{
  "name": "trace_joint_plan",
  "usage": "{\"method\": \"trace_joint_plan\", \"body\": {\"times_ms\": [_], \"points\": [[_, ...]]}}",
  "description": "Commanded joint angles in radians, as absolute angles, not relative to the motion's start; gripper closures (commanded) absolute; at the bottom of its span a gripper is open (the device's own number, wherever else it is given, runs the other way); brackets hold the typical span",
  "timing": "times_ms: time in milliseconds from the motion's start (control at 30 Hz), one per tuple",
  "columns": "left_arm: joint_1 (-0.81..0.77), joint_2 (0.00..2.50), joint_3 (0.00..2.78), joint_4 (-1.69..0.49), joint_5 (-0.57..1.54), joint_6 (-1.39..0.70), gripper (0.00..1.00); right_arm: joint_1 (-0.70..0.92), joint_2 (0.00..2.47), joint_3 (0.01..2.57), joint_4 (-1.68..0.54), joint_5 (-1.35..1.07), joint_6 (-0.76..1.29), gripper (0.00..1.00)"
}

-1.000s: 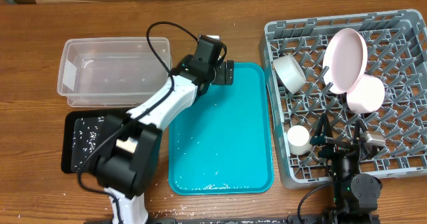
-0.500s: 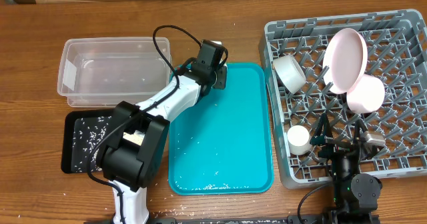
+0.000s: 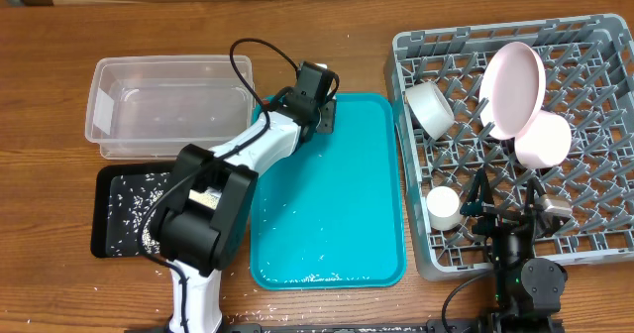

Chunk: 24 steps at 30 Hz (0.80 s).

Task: Sort waste into correct bins and load items into the dishwasher
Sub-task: 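Grasp the white tissue on the teal tray with the left gripper, then drop the tissue into the clear plastic container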

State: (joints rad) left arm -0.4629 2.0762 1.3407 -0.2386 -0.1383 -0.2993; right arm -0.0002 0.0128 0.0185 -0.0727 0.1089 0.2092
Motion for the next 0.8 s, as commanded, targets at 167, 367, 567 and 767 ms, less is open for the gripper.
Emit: {"method": "trace_joint_plan", "body": {"times_ms": [167, 367, 567, 767], "points": [[-0.458, 2.049, 1.427, -0.292, 0.036, -0.293, 0.96, -0.006, 0.003, 0.008, -0.068, 0.112, 0.213, 0.00], [-0.413, 1.876, 1.563, -0.580, 0.107, -0.348, 0.96, -0.006, 0.003, 0.008, -0.068, 0.112, 0.213, 0.00], [-0.307, 1.724, 1.573, -0.830, -0.152, -0.427, 0.96, -0.006, 0.003, 0.008, -0.068, 0.112, 0.213, 0.00], [-0.218, 1.753, 1.572, -0.903, -0.221, -0.388, 0.88, -0.006, 0.003, 0.008, -0.068, 0.112, 0.213, 0.00]]}}
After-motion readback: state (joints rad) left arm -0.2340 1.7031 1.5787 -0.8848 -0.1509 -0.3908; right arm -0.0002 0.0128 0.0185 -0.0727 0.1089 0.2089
